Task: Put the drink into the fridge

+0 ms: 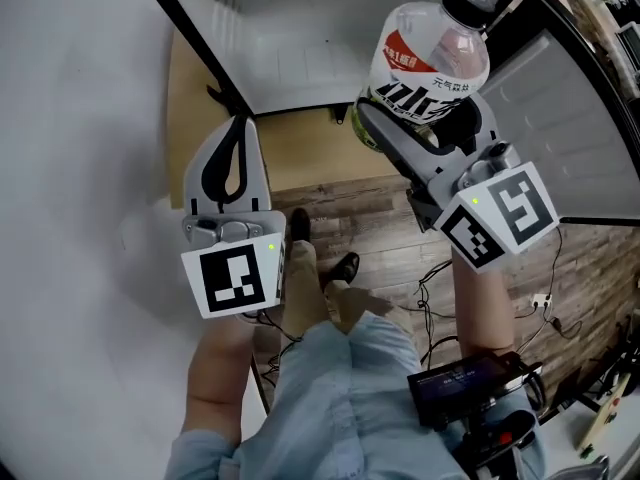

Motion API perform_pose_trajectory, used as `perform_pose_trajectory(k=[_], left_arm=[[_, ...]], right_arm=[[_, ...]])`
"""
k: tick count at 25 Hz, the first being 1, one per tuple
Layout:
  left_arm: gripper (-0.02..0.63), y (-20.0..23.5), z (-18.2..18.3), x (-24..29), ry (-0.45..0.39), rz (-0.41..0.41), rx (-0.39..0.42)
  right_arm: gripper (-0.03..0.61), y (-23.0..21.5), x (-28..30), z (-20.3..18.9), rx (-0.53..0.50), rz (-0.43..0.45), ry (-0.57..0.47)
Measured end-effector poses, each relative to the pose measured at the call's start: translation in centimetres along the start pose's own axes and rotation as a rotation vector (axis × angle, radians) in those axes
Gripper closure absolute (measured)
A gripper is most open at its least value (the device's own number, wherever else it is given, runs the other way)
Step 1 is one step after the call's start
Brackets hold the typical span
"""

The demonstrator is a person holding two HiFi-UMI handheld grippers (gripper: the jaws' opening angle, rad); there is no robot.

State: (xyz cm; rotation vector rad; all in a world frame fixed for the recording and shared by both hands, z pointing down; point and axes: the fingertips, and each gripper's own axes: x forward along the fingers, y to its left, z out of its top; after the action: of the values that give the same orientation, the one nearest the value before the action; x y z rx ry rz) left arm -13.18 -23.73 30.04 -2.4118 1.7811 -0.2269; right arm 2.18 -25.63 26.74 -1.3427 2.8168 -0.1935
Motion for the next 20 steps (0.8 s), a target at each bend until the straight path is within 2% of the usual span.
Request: perform_pose_trajectory(k=[8, 20], left_arm=[[0.604, -0.3, 2.3, 1.1, 0.044, -0.033, 0.007], [0.604, -1.2, 4.3, 2.9, 0.001, -0.067, 0.046]], right_arm=[[0.193, 0.1, -0.3, 0.2, 0.008, -0.029, 0.03], [0.192, -0.4, -0.5, -0.3, -0.032, -0.098, 0.006]])
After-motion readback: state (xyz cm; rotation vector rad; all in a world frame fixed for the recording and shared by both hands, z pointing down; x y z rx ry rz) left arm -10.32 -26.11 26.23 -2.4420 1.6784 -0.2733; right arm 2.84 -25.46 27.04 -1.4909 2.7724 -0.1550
